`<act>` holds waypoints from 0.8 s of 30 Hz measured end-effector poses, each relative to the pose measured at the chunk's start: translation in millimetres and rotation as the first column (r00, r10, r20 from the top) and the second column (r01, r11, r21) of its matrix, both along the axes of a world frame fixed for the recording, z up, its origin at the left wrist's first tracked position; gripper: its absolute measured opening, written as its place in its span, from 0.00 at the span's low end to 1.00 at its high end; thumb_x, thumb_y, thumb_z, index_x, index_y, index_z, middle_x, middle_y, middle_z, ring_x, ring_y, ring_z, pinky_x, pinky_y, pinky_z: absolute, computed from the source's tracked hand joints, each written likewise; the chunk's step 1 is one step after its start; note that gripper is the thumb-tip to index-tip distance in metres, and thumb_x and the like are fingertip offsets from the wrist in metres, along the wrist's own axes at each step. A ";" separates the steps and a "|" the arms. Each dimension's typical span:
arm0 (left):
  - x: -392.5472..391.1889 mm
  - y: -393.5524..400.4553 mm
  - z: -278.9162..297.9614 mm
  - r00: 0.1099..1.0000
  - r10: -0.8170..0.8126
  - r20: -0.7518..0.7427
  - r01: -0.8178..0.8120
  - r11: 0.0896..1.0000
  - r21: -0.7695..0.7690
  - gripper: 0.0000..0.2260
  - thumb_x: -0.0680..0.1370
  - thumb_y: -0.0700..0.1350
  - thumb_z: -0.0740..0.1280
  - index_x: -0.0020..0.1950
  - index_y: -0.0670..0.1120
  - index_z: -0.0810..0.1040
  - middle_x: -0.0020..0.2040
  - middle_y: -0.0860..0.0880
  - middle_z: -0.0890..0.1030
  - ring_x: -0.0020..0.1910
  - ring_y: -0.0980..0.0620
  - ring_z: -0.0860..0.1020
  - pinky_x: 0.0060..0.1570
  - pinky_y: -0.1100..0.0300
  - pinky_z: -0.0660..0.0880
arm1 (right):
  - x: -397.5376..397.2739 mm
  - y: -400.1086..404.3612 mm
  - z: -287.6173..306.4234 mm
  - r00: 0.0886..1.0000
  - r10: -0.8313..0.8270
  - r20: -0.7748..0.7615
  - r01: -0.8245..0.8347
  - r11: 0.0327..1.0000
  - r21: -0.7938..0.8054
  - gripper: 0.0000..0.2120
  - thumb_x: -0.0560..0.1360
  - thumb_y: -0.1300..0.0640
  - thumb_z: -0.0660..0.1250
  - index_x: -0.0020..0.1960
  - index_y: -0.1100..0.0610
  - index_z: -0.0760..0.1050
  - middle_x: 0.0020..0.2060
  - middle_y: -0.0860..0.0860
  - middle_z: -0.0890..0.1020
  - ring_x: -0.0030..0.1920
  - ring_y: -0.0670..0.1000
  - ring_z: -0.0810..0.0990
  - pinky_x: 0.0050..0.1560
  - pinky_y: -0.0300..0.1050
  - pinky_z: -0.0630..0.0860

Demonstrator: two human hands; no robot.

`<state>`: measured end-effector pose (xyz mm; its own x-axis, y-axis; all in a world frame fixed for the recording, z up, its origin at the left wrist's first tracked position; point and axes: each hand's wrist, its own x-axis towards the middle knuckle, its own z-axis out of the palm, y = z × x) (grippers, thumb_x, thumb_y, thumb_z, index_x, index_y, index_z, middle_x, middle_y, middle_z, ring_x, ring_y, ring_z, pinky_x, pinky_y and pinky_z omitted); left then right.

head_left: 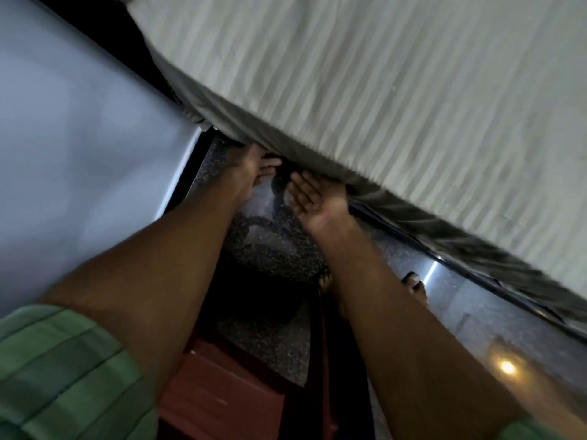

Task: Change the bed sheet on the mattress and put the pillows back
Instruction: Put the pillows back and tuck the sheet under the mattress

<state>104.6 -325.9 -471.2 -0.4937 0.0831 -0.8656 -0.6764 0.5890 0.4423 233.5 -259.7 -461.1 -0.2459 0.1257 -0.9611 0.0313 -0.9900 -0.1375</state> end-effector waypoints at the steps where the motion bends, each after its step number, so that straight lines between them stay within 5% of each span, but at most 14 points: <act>1: -11.1 -5.8 -1.3 0.997 -0.014 -0.077 0.010 0.999 -0.052 0.12 0.82 0.52 0.60 0.45 0.49 0.80 0.41 0.49 0.85 0.38 0.51 0.82 0.32 0.64 0.76 | -7.4 -7.2 5.2 0.998 0.065 0.001 -0.065 0.998 0.020 0.15 0.85 0.53 0.53 0.54 0.57 0.76 0.47 0.54 0.83 0.46 0.54 0.81 0.47 0.47 0.76; 5: -44.0 -23.0 2.4 0.914 -0.185 -0.360 0.079 0.954 -0.288 0.30 0.66 0.61 0.69 0.66 0.50 0.78 0.60 0.44 0.83 0.57 0.43 0.82 0.58 0.48 0.80 | -58.3 -29.8 3.4 0.981 0.190 -0.037 -0.190 0.982 0.001 0.10 0.83 0.51 0.64 0.47 0.56 0.76 0.44 0.55 0.83 0.40 0.54 0.81 0.40 0.46 0.76; 8: -58.6 -20.4 21.4 0.844 -0.305 -0.441 0.120 0.909 -0.399 0.24 0.69 0.57 0.71 0.63 0.50 0.79 0.59 0.45 0.83 0.58 0.41 0.81 0.55 0.52 0.80 | -103.0 -28.1 -1.2 0.988 0.115 -0.100 -0.119 0.992 -0.032 0.09 0.84 0.55 0.60 0.53 0.57 0.77 0.41 0.52 0.84 0.42 0.52 0.81 0.41 0.45 0.76; 11: -65.9 -20.1 16.8 0.833 -0.259 -0.489 0.031 0.905 -0.425 0.19 0.73 0.52 0.71 0.61 0.45 0.80 0.61 0.42 0.82 0.60 0.40 0.80 0.54 0.54 0.78 | -128.3 -30.0 -8.0 0.999 0.002 -0.048 -0.002 1.000 -0.016 0.09 0.84 0.59 0.59 0.47 0.57 0.73 0.36 0.51 0.79 0.38 0.48 0.77 0.38 0.40 0.73; 17: -80.8 -19.7 -8.0 0.876 -0.211 -0.434 0.010 0.906 -0.422 0.22 0.72 0.54 0.72 0.64 0.46 0.79 0.62 0.44 0.81 0.61 0.42 0.80 0.58 0.54 0.80 | -145.7 -37.7 -38.4 0.986 0.124 0.109 -0.136 0.984 0.112 0.10 0.82 0.58 0.61 0.42 0.57 0.74 0.36 0.52 0.78 0.33 0.48 0.77 0.29 0.39 0.68; 21: -82.8 -15.1 -14.7 0.945 0.056 -0.321 -0.169 0.927 -0.335 0.17 0.73 0.53 0.74 0.58 0.47 0.78 0.52 0.46 0.83 0.48 0.46 0.82 0.47 0.57 0.81 | -144.9 -43.9 -40.9 0.986 0.090 0.144 -0.115 0.979 0.171 0.08 0.81 0.61 0.64 0.54 0.62 0.80 0.41 0.57 0.83 0.35 0.50 0.81 0.25 0.35 0.70; 24: -76.9 -9.3 -18.1 0.901 0.389 -0.193 -0.416 0.900 -0.128 0.13 0.76 0.48 0.72 0.57 0.42 0.79 0.42 0.46 0.82 0.37 0.48 0.81 0.33 0.60 0.79 | -128.3 -45.8 -64.5 0.997 -0.018 0.078 0.008 0.992 0.129 0.05 0.78 0.60 0.67 0.44 0.59 0.77 0.38 0.55 0.79 0.34 0.51 0.77 0.26 0.36 0.73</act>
<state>27.7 -335.2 -489.3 -0.5866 -0.2870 -0.7573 -0.7996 0.3539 0.4852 105.3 -305.5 -525.7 -0.1674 0.2520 -0.9531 0.0341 -0.9647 -0.2610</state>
